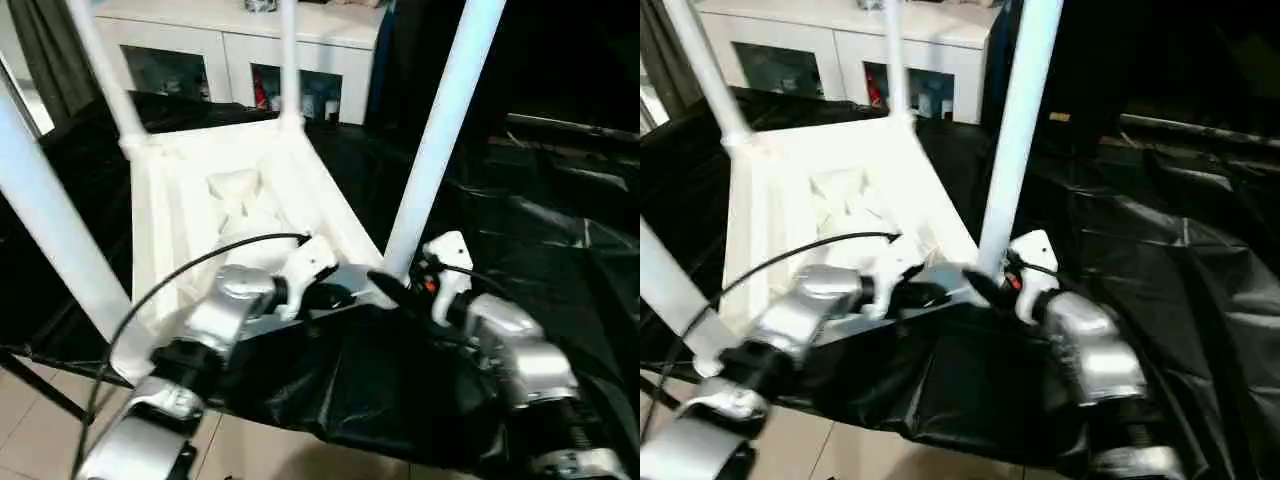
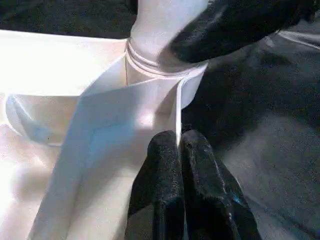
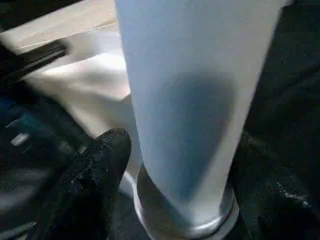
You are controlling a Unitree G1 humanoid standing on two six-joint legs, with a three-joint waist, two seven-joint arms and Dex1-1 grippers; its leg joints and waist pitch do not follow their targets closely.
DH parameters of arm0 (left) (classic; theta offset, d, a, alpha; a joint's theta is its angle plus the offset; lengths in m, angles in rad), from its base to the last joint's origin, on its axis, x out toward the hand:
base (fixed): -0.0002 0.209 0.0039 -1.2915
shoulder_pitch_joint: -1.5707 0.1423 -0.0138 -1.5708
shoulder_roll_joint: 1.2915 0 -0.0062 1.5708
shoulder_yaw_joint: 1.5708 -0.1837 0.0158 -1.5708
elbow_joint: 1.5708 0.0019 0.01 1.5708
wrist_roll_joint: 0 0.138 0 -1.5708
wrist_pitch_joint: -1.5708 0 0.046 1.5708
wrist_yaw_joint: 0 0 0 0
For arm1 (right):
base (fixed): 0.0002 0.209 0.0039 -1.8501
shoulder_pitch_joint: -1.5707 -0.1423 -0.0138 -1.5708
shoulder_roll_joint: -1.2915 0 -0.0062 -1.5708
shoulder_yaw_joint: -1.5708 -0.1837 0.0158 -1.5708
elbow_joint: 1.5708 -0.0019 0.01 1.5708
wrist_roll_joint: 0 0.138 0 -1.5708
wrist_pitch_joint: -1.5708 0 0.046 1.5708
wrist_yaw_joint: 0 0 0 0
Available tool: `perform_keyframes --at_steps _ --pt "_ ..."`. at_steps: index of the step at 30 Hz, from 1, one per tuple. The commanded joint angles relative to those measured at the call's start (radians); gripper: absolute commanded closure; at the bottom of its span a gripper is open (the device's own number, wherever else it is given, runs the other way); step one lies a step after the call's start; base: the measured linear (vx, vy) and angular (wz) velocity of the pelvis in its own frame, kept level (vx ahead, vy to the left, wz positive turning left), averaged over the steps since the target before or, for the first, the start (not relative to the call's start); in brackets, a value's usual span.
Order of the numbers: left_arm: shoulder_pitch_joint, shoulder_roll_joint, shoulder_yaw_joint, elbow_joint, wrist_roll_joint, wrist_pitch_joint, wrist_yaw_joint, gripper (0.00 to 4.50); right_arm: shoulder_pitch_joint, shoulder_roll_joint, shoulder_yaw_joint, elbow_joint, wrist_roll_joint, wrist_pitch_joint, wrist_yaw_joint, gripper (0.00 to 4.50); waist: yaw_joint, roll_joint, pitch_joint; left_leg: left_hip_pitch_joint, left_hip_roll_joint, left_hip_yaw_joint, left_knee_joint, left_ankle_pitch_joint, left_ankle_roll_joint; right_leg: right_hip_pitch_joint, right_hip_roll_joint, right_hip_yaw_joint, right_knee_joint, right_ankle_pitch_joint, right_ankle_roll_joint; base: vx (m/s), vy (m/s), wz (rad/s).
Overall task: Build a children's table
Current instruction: Rotate leg to tighten
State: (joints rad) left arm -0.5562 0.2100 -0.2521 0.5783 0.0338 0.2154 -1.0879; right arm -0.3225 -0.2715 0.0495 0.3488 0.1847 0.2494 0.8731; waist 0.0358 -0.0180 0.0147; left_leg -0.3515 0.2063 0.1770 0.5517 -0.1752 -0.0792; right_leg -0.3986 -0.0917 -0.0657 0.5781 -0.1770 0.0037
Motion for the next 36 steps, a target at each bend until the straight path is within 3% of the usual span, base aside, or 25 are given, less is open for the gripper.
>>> perform_keyframes --at_steps 1,2,4,5,10,11,18,23,26,28,30,32,34,35,36 --pt "0.028 -0.007 -0.046 -0.033 -0.052 -0.010 -0.104 4.50 0.003 -0.031 0.099 -0.037 0.031 0.047 0.163 1.36 0.007 -0.012 -0.031 -0.003 0.021 -0.003 -0.062 -0.312 0.057 0.038 -0.045 0.035 -0.088 -0.401 -0.132 0.000 0.000 0.00" --pt "0.036 0.005 -0.049 -0.047 -0.060 -0.009 -0.132 4.50 0.004 -0.057 0.112 -0.045 0.031 0.051 0.208 1.36 0.008 -0.016 -0.032 -0.005 0.023 -0.001 -0.060 -0.288 0.065 0.038 -0.043 0.036 -0.080 -0.355 -0.148 0.000 0.000 0.00" --pt "0.047 0.025 -0.049 -0.071 -0.073 -0.001 -0.172 4.50 0.003 -0.095 0.128 -0.046 0.031 0.054 0.280 1.36 0.011 -0.012 -0.033 -0.002 0.025 0.001 -0.059 -0.283 0.068 0.036 -0.043 0.037 -0.077 -0.324 -0.164 0.000 0.000 0.00" --pt "0.054 0.044 -0.053 -0.083 -0.078 0.003 -0.197 4.50 0.001 -0.124 0.143 -0.043 0.028 0.052 0.322 1.36 0.014 -0.015 -0.035 0.001 0.026 0.005 -0.055 -0.255 0.072 0.036 -0.042 0.038 -0.070 -0.253 -0.194 0.000 0.000 0.00" --pt "0.064 0.086 -0.061 -0.102 -0.086 0.020 -0.255 4.50 -0.012 -0.159 0.159 -0.024 0.010 0.036 0.367 1.36 0.025 -0.009 -0.038 0.001 0.027 0.007 -0.053 -0.206 0.079 0.042 -0.038 0.036 -0.053 -0.151 -0.231 0.000 0.000 0.00" --pt "0.064 0.089 -0.056 -0.101 -0.086 0.020 -0.254 4.50 -0.017 -0.154 0.154 -0.020 0.014 0.039 0.360 1.36 0.027 -0.014 -0.038 0.000 0.027 0.011 -0.050 -0.188 0.085 0.042 -0.039 0.037 -0.049 -0.122 -0.241 0.000 0.000 0.00" --pt "0.073 0.095 -0.051 -0.120 -0.089 0.027 -0.255 4.50 -0.018 -0.147 0.166 -0.028 0.029 0.055 0.387 1.83 0.027 -0.020 -0.034 -0.001 0.027 0.010 -0.053 -0.228 0.063 0.042 -0.045 0.038 -0.059 -0.235 -0.202 0.000 0.000 0.00" --pt "0.075 0.093 -0.054 -0.121 -0.091 0.024 -0.244 4.50 -0.003 -0.151 0.174 -0.041 0.044 0.067 0.399 2.03 0.027 -0.019 -0.035 -0.001 0.026 0.011 -0.051 -0.206 0.067 0.043 -0.042 0.039 -0.056 -0.197 -0.205 0.000 0.000 0.00" --pt "0.056 0.061 -0.022 -0.061 -0.059 -0.031 -0.118 4.50 0.035 -0.126 0.165 -0.075 0.052 0.108 0.339 2.05 0.032 -0.019 -0.036 0.003 0.027 0.013 -0.049 -0.202 0.072 0.042 -0.042 0.040 -0.056 -0.186 -0.205 0.000 0.000 0.00" --pt "0.048 0.049 -0.013 -0.043 -0.049 -0.040 -0.079 4.50 0.041 -0.103 0.154 -0.066 0.041 0.103 0.285 2.05 0.035 -0.019 -0.032 0.003 0.026 0.014 -0.051 -0.221 0.069 0.039 -0.042 0.041 -0.061 -0.220 -0.197 0.000 0.000 0.00" --pt "0.038 0.027 -0.009 -0.019 -0.032 -0.042 -0.017 4.50 0.046 -0.044 0.129 -0.024 0.006 0.087 0.146 2.05 0.030 -0.019 -0.026 0.001 0.022 0.010 -0.059 -0.277 0.040 0.037 -0.044 0.040 -0.072 -0.352 -0.157 -0.028 -0.001 -0.03" --pt "0.036 0.004 -0.015 -0.015 -0.022 -0.033 0.015 4.50 0.047 0.014 0.105 0.018 -0.026 0.069 0.014 2.09 0.015 -0.018 -0.023 0.006 0.019 0.002 -0.062 -0.345 0.003 0.028 -0.048 0.038 -0.091 -0.522 -0.096 -0.061 -0.004 -0.05" --pt "0.029 -0.038 -0.022 -0.007 -0.011 -0.019 0.067 4.50 0.046 0.093 0.078 0.056 -0.065 0.062 -0.165 2.10 0.006 -0.017 -0.022 0.003 0.017 -0.003 -0.065 -0.371 -0.003 0.028 -0.047 0.034 -0.096 -0.570 -0.074 -0.059 0.009 -0.09" --pt "0.023 -0.059 -0.025 0.001 -0.006 -0.015 0.095 4.50 0.045 0.127 0.065 0.067 -0.081 0.066 -0.240 2.10 -0.010 -0.015 -0.019 0.007 0.012 -0.007 -0.064 -0.414 -0.021 0.018 -0.045 0.029 -0.109 -0.642 -0.041 -0.062 0.012 -0.10" --pt "0.021 -0.072 -0.029 0.005 -0.001 -0.013 0.107 4.50 0.043 0.148 0.057 0.070 -0.086 0.069 -0.281 2.11 -0.015 -0.015 -0.019 0.008 0.011 -0.011 -0.065 -0.432 -0.024 0.018 -0.046 0.025 -0.112 -0.668 -0.032 -0.061 0.015 -0.12"
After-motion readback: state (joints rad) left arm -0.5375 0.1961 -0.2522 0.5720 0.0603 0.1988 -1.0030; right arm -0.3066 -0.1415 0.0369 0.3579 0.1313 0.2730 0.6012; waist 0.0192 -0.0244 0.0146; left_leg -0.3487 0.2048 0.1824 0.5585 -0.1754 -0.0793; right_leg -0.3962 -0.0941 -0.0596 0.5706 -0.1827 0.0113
